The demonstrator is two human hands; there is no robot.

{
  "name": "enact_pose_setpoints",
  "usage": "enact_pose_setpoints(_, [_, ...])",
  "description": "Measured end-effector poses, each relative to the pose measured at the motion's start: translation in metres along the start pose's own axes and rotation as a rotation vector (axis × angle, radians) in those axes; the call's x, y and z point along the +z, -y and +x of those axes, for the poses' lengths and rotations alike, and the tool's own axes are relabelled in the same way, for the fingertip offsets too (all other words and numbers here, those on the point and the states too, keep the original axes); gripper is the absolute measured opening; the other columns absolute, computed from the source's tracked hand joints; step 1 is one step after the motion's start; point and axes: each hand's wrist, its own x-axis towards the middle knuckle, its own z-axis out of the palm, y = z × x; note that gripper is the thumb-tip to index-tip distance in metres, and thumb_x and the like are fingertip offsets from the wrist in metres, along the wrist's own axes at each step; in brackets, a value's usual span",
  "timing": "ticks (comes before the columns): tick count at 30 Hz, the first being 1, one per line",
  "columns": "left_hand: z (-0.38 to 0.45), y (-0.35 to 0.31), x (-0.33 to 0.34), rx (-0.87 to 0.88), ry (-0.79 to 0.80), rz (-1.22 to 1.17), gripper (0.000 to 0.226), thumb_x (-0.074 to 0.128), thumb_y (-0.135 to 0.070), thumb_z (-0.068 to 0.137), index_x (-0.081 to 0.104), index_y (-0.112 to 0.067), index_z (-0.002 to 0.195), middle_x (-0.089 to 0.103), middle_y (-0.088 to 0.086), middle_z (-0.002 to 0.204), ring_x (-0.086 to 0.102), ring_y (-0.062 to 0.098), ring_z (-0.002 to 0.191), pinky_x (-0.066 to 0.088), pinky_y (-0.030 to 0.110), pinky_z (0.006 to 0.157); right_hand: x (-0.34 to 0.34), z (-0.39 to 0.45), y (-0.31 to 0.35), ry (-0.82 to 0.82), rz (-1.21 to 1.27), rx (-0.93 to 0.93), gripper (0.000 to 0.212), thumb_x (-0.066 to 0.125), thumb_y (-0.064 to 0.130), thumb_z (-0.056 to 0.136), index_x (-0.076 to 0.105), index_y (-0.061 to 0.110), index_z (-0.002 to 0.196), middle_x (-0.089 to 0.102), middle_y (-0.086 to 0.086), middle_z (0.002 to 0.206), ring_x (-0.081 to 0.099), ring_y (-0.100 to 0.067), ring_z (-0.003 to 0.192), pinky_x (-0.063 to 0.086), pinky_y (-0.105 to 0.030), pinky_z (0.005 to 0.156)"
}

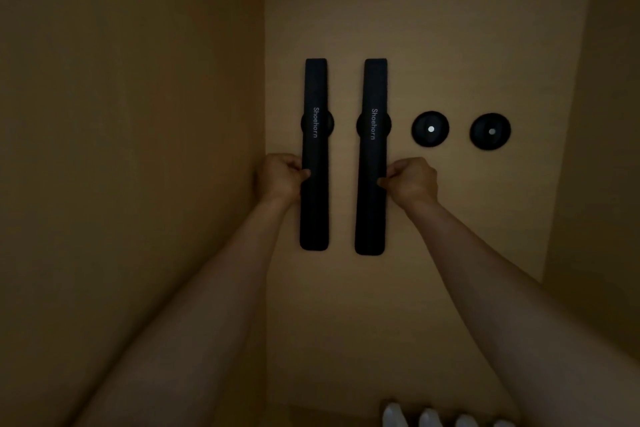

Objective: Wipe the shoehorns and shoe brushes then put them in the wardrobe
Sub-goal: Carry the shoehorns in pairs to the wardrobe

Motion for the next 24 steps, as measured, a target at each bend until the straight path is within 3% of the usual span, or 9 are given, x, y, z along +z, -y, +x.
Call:
enact_pose_setpoints(6, [-0.001,-0.001,-0.002,0.005,0.004,0.022,0.034,0.07,0.003,0.083,0.055,-0.021,0.063,0.058,0.002,0.064,0.06,0.025,0.064,0.058,0.058,0.068,0.002,0.002,-0.002,-0.002,0.026,0.004,0.013,0.08,0.013,0.08,0.072,0.016,0.09,0.073,-0.007,0.101,0.067,-0.024,0.095,0.05,-0.026,0.08])
enact_pose_setpoints(14, [-0.001,-0.002,-0.004,0.022,-0.022,0.1,0.032,0.075,-0.001,0.079,0.058,-0.022,0.063,0.065,0.008,0.075,0.069,0.035,0.078,0.059,0.053,0.071,0.003,0.006,-0.006,0.013,0.049,0.004,0.014,0.082,0.013,0.077,0.069,0.017,0.082,0.073,-0.007,0.097,0.06,-0.017,0.083,0.045,-0.024,0.072])
enact_pose_setpoints(18, [-0.007,-0.005,-0.007,0.107,-0.015,0.261,0.029,0.077,-0.009,0.077,0.058,-0.026,0.064,0.072,0.01,0.082,0.065,0.021,0.07,0.059,0.04,0.069,0.001,0.002,-0.007,0.035,0.04,0.01,0.015,0.083,0.013,0.075,0.068,0.017,0.079,0.073,-0.007,0.096,0.062,-0.018,0.084,0.051,-0.026,0.076])
enact_pose_setpoints(21, [-0.015,-0.014,-0.011,0.162,-0.035,0.396,0.019,0.078,-0.019,0.078,0.06,-0.025,0.076,0.071,0.002,0.086,0.065,0.019,0.075,0.056,0.033,0.066,-0.003,-0.004,-0.008,0.047,0.018,0.019,0.014,0.082,0.014,0.076,0.069,0.016,0.078,0.073,-0.007,0.094,0.061,-0.017,0.082,0.047,-0.024,0.072])
enact_pose_setpoints(24, [-0.024,-0.025,-0.013,0.23,-0.044,0.509,0.022,0.076,-0.022,0.081,0.061,-0.016,0.097,0.066,0.005,0.099,0.059,0.018,0.079,0.051,0.03,0.064,-0.012,-0.012,-0.009,0.043,-0.013,0.043,0.01,0.081,0.015,0.078,0.071,0.017,0.079,0.074,-0.005,0.098,0.066,-0.02,0.091,0.053,-0.027,0.081])
